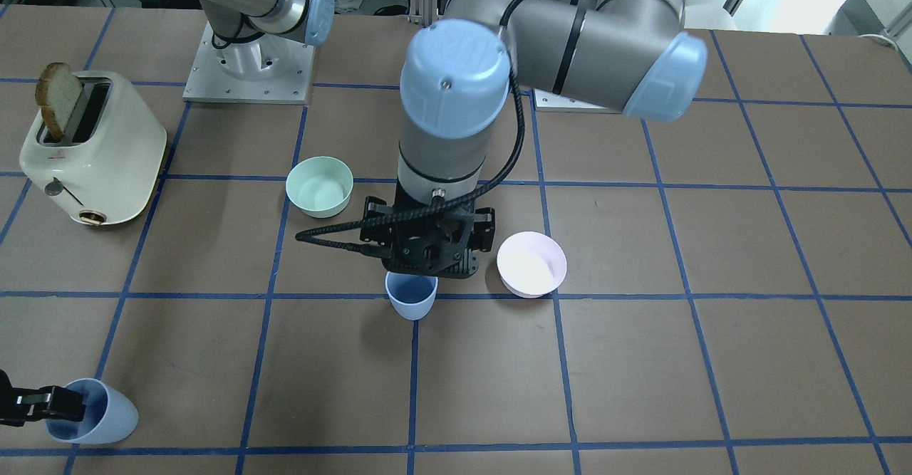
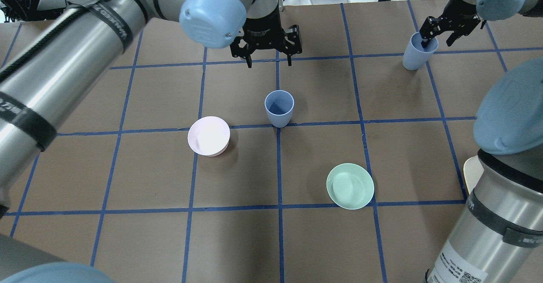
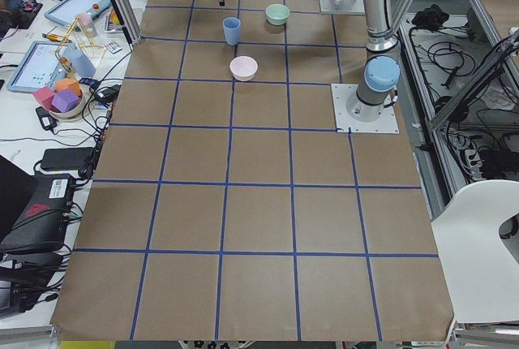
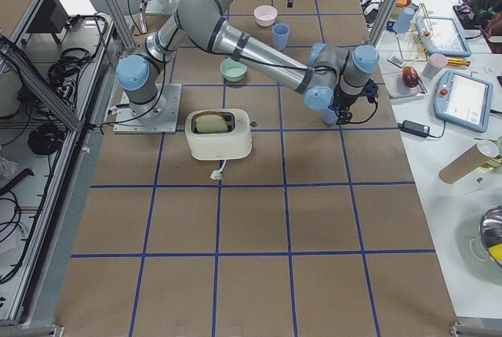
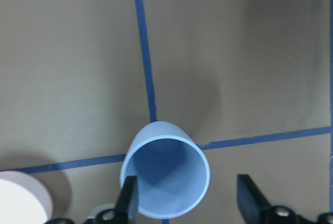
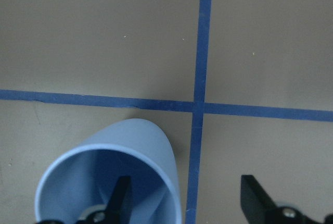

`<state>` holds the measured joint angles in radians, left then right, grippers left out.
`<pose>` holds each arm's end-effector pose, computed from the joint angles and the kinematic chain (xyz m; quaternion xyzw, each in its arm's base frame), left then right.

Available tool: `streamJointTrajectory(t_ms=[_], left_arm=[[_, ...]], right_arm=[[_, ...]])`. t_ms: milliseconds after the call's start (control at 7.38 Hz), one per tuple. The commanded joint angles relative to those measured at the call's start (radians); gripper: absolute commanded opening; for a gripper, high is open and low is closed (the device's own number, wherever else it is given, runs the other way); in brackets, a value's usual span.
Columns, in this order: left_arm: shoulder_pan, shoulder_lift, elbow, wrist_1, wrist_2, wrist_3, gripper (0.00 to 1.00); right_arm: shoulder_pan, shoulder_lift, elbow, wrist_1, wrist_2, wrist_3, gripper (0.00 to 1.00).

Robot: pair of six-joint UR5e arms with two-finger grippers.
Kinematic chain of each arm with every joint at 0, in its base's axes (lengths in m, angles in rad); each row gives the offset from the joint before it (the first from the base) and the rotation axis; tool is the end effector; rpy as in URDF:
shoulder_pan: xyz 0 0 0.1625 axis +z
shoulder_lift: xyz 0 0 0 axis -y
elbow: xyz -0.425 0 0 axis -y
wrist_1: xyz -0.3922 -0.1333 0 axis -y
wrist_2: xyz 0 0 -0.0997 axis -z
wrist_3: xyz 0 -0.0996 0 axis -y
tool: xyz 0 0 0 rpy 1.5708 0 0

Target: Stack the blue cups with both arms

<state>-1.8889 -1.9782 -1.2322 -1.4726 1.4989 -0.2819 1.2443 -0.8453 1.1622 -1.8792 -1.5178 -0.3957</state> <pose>-0.3405 -0.5851 0.4294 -0.0186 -0.9991 0.0034 0.0387 -0.1104 -0.7582 0.2580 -0.0345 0.9990 -0.0054 0.0263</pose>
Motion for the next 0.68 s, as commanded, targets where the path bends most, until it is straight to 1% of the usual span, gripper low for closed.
streamJointTrajectory(t_ms=[0,135,271,406,542], left_arm=[[0.033,0.164,0.011,-0.296,0.058,0.021,1.00],[0.040,0.212,-0.031,-0.352,0.101,0.029,1.00],[0.059,0.275,-0.124,-0.353,0.103,0.032,1.00],[0.094,0.330,-0.238,-0.285,0.096,0.030,1.00],[0.135,0.376,-0.313,-0.129,0.098,0.070,1.00]], right_arm=[[0.003,-0.001,0.002,0.002,0.005,0.003,0.00],[0.004,-0.006,0.002,0.020,0.005,0.008,0.00],[0.009,-0.011,-0.001,0.032,0.007,0.009,0.00],[0.010,-0.023,-0.002,0.032,0.004,0.009,0.00],[0.024,-0.058,-0.002,0.047,0.002,0.011,0.00]])
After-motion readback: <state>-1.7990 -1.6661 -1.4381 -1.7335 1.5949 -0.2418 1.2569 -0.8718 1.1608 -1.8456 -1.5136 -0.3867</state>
